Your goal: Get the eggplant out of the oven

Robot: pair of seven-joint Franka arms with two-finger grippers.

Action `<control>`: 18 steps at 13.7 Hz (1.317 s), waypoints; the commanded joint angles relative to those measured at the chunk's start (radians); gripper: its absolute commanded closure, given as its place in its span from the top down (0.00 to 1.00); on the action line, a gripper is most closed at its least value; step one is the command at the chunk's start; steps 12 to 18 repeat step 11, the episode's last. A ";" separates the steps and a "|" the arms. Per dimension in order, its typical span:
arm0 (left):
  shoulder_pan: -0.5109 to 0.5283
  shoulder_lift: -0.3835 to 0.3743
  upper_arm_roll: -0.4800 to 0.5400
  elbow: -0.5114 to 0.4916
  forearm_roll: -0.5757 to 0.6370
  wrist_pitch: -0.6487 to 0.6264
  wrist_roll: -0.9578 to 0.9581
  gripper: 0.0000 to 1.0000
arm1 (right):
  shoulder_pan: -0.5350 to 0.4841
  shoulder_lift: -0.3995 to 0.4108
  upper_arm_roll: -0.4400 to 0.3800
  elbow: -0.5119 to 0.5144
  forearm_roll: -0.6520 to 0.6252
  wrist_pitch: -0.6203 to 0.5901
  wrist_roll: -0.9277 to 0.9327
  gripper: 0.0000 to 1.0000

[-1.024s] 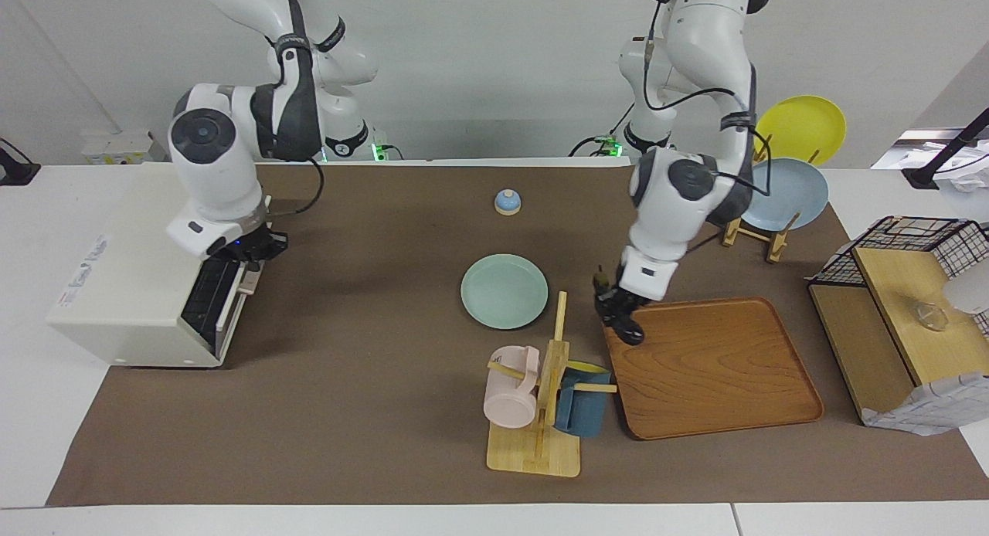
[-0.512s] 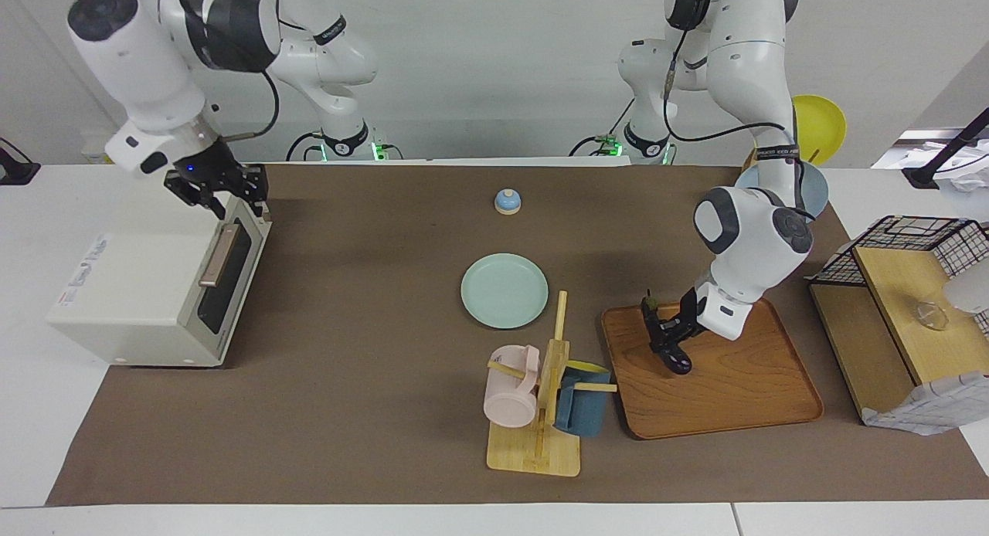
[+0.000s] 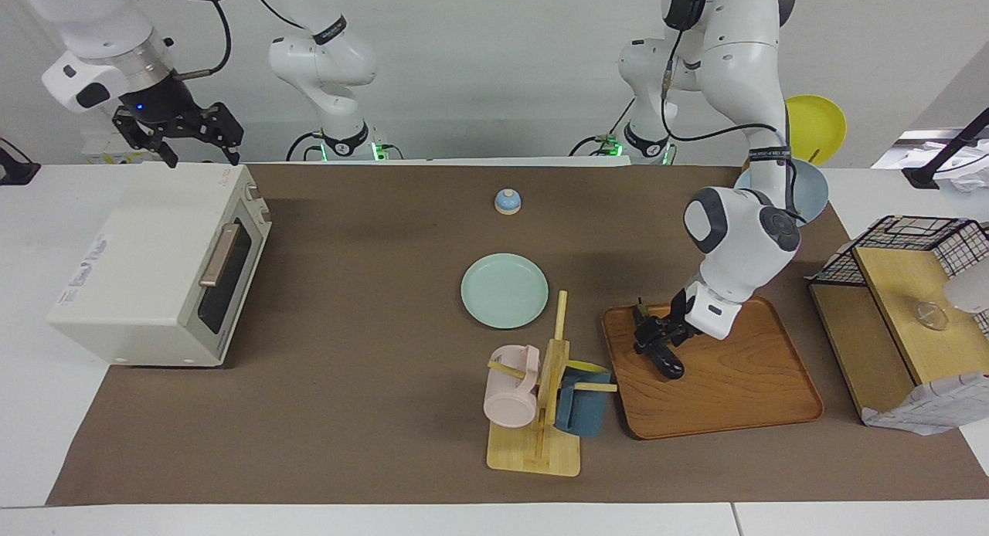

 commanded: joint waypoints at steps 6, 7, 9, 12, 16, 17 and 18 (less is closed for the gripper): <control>0.147 -0.260 0.045 0.202 0.384 -0.549 0.042 1.00 | -0.011 0.033 0.007 0.020 -0.024 -0.020 -0.005 1.00; 0.169 -0.265 0.047 0.274 0.412 -0.645 0.135 1.00 | -0.011 0.030 0.010 0.017 -0.022 -0.016 -0.006 1.00; 0.212 -0.259 0.047 0.362 0.411 -0.772 0.219 1.00 | -0.004 0.028 0.010 0.017 -0.025 -0.014 -0.008 1.00; 0.233 -0.268 0.047 0.369 0.406 -0.797 0.222 1.00 | -0.002 0.024 0.010 0.014 -0.030 -0.014 -0.005 1.00; 0.233 -0.268 0.047 0.369 0.406 -0.797 0.222 1.00 | -0.002 0.024 0.010 0.014 -0.030 -0.014 -0.005 1.00; 0.233 -0.268 0.047 0.369 0.406 -0.797 0.222 1.00 | -0.002 0.024 0.010 0.014 -0.030 -0.014 -0.005 1.00; 0.233 -0.268 0.047 0.369 0.406 -0.797 0.222 1.00 | -0.002 0.024 0.010 0.014 -0.030 -0.014 -0.005 1.00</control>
